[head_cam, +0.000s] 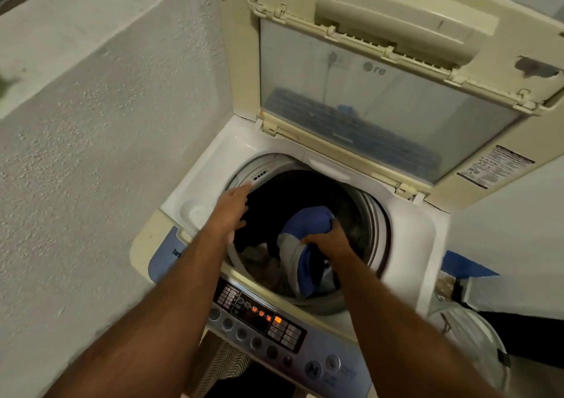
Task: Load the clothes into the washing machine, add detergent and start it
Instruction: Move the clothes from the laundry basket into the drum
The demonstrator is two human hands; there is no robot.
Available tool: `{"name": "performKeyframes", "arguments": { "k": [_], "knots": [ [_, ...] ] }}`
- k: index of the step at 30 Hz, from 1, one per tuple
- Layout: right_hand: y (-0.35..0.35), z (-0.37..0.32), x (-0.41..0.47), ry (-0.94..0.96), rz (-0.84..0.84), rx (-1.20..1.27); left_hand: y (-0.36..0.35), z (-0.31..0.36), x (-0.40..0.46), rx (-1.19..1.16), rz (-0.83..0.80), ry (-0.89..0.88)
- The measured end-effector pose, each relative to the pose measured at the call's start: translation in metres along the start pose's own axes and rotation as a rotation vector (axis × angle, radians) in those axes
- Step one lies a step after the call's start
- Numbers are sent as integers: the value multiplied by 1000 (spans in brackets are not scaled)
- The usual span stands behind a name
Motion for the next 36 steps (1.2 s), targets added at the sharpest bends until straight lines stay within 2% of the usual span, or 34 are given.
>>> {"name": "performKeyframes", "arguments": {
  "k": [2, 6, 12, 20, 26, 30, 36],
  "knots": [
    [-19, -6, 0, -9, -19, 2, 8, 3, 6, 14, 27, -23],
    [-43, -17, -2, -130, -1, 235, 14, 6, 10, 29, 55, -57],
    [-9, -43, -4, -10, 116, 245, -1, 20, -9, 72, 28, -113],
    [86, -34, -25, 72, 217, 331, -84, 15, -71, 99, -131, -115],
    [177, -19, -57, 143, 306, 428, -158, 24, -134, 153, -303, -261],
    [242, 6, -70, 155, 424, 444, -203, 25, -179, 197, -432, -331],
    [346, 77, -81, 112, 612, 384, -274, 25, -244, 251, -546, -430]
  ]
}}
Point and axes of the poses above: each hand's wrist, its own x-axis towards the middle knuckle, its own y-axis out of the back of the hand, z = x × y, the point moved 8 cm from there along x, towards the middle knuckle, and after that the axes turned 13 degrees about z, right-handed, at the moved point
